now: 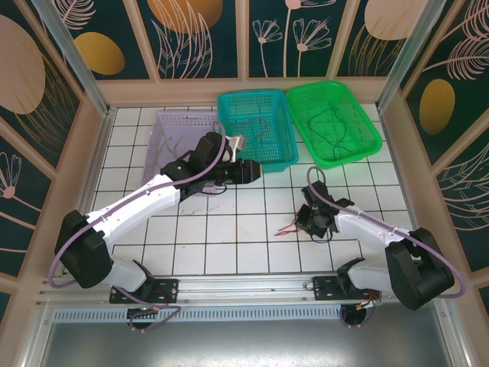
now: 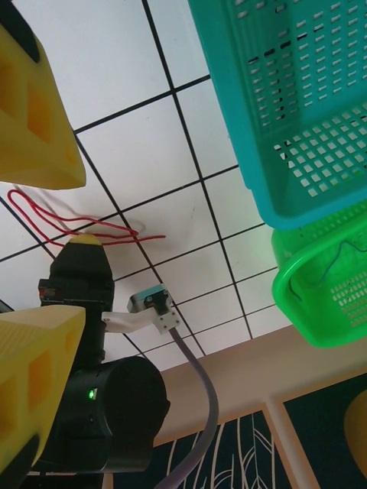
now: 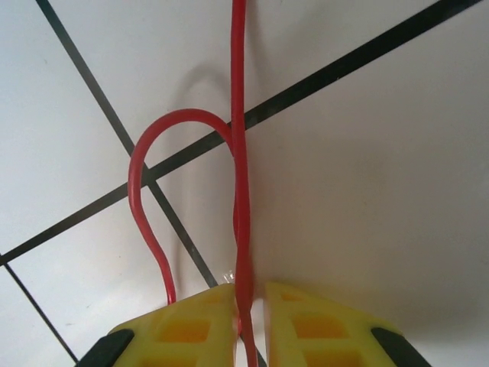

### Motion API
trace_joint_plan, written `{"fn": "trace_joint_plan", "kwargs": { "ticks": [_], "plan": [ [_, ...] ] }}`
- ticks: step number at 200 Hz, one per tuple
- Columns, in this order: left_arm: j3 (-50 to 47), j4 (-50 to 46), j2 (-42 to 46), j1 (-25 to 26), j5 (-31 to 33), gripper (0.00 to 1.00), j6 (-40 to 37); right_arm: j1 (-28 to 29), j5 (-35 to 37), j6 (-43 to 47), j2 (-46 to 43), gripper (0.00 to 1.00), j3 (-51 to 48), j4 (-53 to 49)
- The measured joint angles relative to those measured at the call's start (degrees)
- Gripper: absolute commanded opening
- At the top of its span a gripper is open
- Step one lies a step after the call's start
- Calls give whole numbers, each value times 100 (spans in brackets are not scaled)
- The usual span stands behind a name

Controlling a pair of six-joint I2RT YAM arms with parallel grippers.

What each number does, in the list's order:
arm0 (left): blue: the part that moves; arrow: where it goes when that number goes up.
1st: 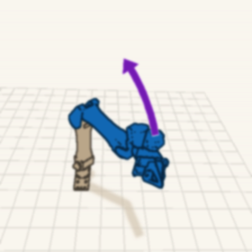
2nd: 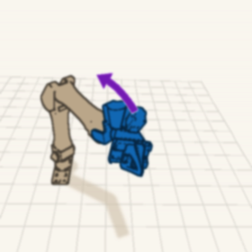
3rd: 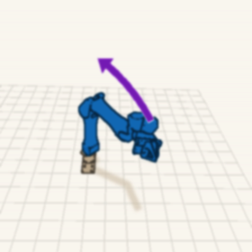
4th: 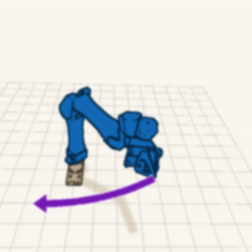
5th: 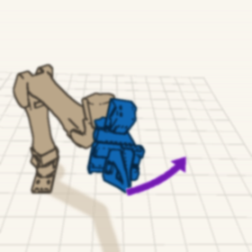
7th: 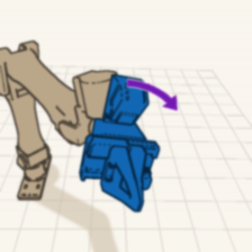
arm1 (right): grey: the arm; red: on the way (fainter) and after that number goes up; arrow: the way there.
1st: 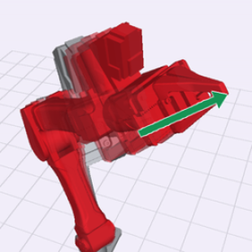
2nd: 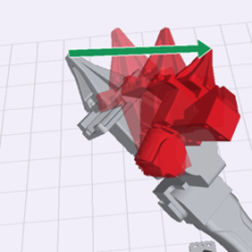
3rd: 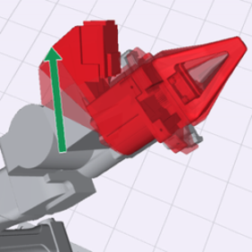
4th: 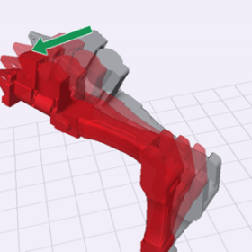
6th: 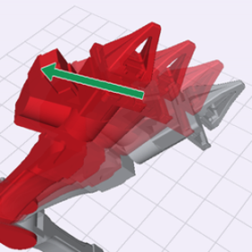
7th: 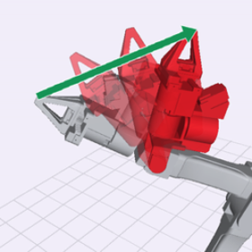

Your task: Untangle the cables

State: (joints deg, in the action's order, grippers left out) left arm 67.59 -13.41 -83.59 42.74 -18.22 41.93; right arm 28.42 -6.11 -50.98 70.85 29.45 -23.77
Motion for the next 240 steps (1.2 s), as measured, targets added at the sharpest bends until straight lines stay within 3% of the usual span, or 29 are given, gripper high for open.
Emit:
{"fn": "trace_joint_plan", "kwargs": {
  "ticks": [65, 106, 150, 199, 240],
  "plan": [
    [0, 52, 0, 0, -70, 44, 48, -26, 7, 212, 61, 0, 42, -15],
    [-48, 144, 0, 0, -90, 46, 131, 11, 208, 337, 50, 0, 393, -256],
    [-74, 437, -46, 0, -352, 53, 341, 105, 343, 1115, -369, 0, 1537, -610],
    [-31, 874, -509, 13, -1034, 55, 317, 144, -57, 2540, -415, 0, 2490, -688],
    [2, 931, -833, 103, -1473, 55, 57, 157, -483, 3095, -264, 0, 2846, -787]
  ]
}}
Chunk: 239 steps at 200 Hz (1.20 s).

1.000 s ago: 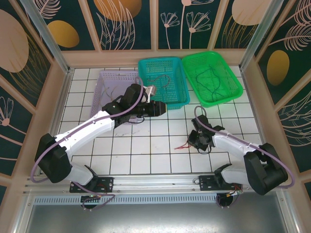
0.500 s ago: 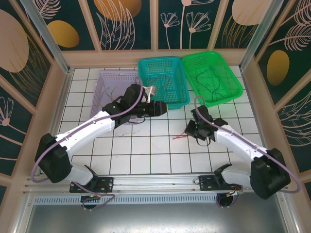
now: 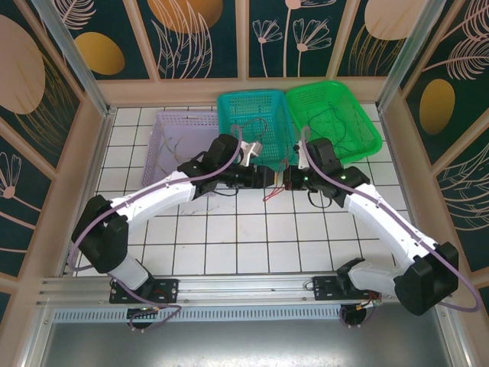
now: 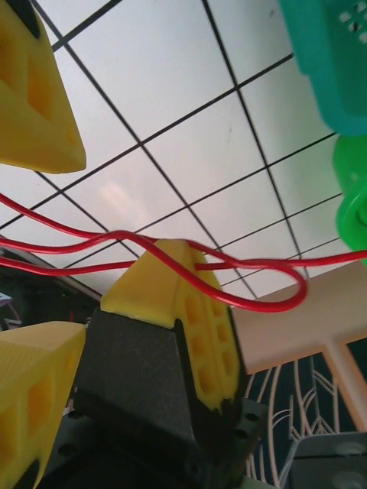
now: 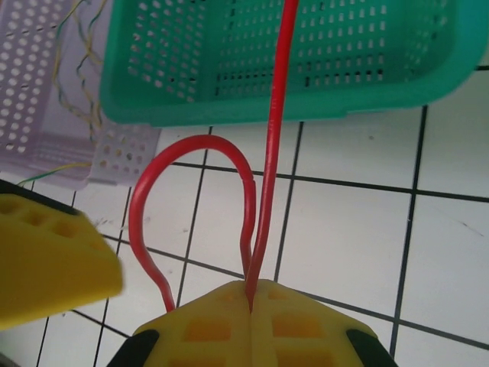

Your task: Untangle the cables

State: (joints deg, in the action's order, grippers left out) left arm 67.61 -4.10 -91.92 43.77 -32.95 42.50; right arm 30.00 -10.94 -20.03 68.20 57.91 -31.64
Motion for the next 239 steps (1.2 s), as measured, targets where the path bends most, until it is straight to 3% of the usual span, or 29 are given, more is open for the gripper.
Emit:
{"fn": "trace_joint_plan", "kwargs": {
  "ticks": [44, 119, 148, 185, 239],
  "plan": [
    [190, -28, -116, 61, -52, 53, -374, 0, -422, 186, 151, 0, 101, -98],
    [258, -369, -142, 92, 625, 30, -892, 2, -769, 214, 221, 0, 138, -245],
    [258, -363, -162, 83, 752, 28, -911, 0, -955, 214, 221, 0, 186, -245],
    [256, -358, -164, 83, 804, 0, -922, 0, -1025, 214, 221, 0, 197, -245],
    [258, -621, -160, 79, 1132, 0, -1051, -136, -1016, 258, 219, 0, 214, -267]
  ]
}}
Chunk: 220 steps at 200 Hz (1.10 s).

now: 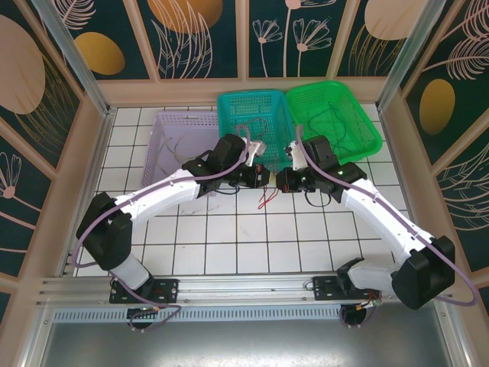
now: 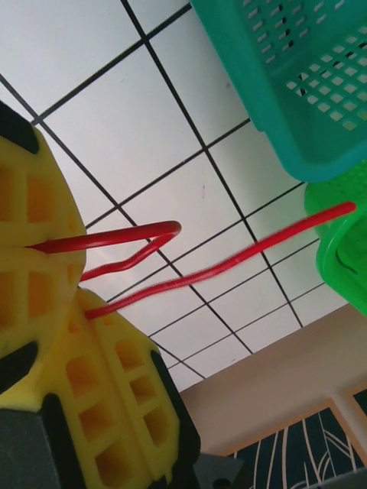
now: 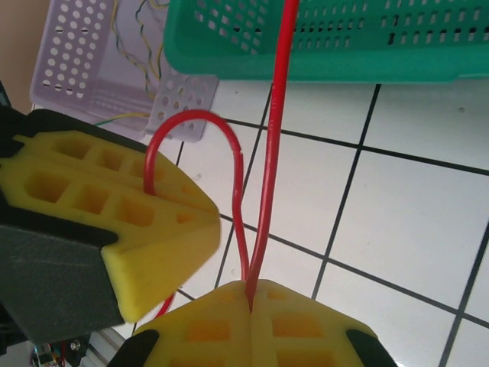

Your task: Untangle the cables

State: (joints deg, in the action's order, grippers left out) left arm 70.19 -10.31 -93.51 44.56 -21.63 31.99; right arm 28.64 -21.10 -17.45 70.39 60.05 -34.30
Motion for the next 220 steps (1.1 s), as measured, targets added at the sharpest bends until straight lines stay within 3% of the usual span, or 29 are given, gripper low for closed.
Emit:
{"fn": "trace_joint_plan", "kwargs": {
  "ticks": [60, 92, 126, 174, 220],
  "plan": [
    [238, -1213, 2, -476, 197, 0, -422, -286, 387, 260, -219, 0, 146, -184],
    [310, -1591, 15, -522, -385, 0, -586, -704, 1198, 428, -439, 0, 358, -55],
    [166, -1694, 138, -514, -1071, 0, -586, -1480, 1663, 876, -719, 0, 328, 1058],
    [4, -1670, 164, -422, -1851, 0, -590, -2323, 605, 1523, -953, 0, -437, 3624],
    [-55, -1318, 223, -114, -2291, 0, -715, -2977, -629, 1386, -293, 0, -282, 4636]
  ]
}}
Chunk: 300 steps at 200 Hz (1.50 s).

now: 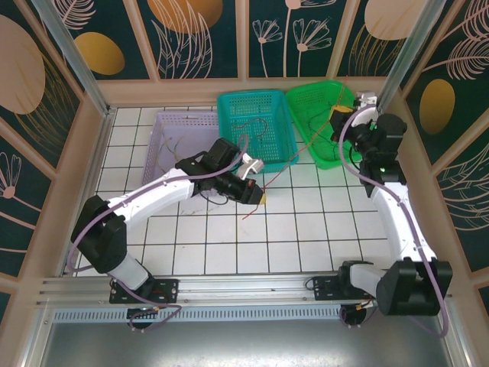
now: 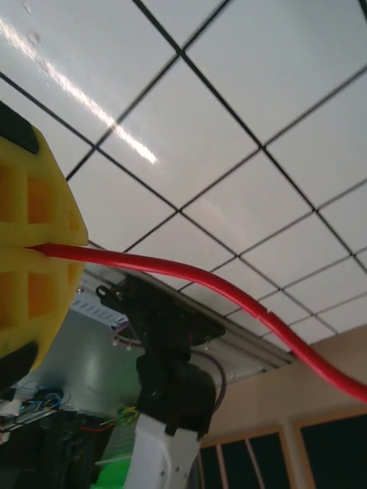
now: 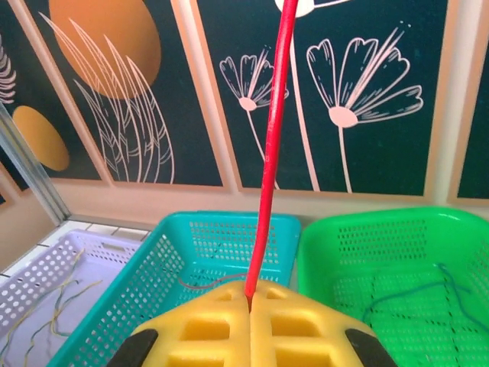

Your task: Untangle the cables

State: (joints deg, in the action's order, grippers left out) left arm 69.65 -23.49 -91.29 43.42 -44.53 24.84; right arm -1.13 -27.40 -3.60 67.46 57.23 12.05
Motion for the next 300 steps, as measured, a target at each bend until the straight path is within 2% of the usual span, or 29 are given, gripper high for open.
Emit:
{"fn": "trace_joint_plan", "kwargs": {
  "ticks": [49, 92, 123, 134, 154, 176, 208, 236, 262, 300],
  "plan": [
    [17, 601, 17, 160, 17, 0, -85, -330, -901, -1154, 876, 0, 756, 223],
    [155, 990, 17, 229, 503, 0, -256, -363, -1316, -1965, 1718, 0, 2345, -1034],
    [190, 977, 46, 313, 1008, 0, -367, -358, -1250, -2098, 1939, 0, 2881, -1884],
    [195, 931, 63, 339, 1231, 27, -393, -337, -1121, -2076, 1945, 0, 2986, -2135],
    [199, 315, 173, 417, 1663, 49, -387, -245, -448, -1932, 2015, 0, 3357, -2238],
    [227, -229, 328, 505, 2514, 65, -297, -98, 247, -1762, 2035, 0, 3797, -2245],
    [463, -697, 826, 341, 4044, 67, 212, 363, 1137, -1648, 2076, 0, 4083, -2258],
    [494, -861, 1475, 111, 4955, 67, 732, 654, 1891, -1716, 2345, 0, 4194, -2256],
    [337, -870, 2076, 4, 5414, 66, 1215, 944, 2778, -1908, 2736, 0, 4251, -2269],
    [-57, -885, 2531, -31, 5678, 64, 1773, 1504, 4188, -2356, 3088, 0, 4262, -2496]
  ]
}}
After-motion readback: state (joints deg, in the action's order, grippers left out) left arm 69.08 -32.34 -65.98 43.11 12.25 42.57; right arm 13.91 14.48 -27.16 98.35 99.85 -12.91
